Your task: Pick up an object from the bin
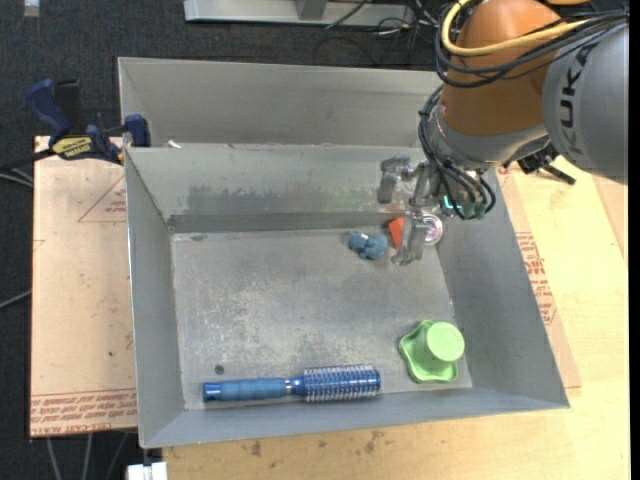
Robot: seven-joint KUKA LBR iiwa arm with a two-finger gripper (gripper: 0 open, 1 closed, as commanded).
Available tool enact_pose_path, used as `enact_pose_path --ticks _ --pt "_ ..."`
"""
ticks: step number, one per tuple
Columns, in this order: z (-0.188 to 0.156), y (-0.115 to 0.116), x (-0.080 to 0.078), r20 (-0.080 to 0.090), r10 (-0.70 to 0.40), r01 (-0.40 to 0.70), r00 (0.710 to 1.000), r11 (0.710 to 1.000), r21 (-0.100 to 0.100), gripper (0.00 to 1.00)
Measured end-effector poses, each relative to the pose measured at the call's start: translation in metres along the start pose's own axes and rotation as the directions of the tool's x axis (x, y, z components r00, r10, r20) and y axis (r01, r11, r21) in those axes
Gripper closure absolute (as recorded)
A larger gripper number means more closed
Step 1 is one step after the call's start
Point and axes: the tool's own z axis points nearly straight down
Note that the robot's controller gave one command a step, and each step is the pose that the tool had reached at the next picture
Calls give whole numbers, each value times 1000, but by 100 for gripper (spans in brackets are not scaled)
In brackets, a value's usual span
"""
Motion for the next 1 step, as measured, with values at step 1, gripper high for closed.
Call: enact_pose_path --ticks 1 --pt "139 -24 5 1 -222 222 975 975 0 0"
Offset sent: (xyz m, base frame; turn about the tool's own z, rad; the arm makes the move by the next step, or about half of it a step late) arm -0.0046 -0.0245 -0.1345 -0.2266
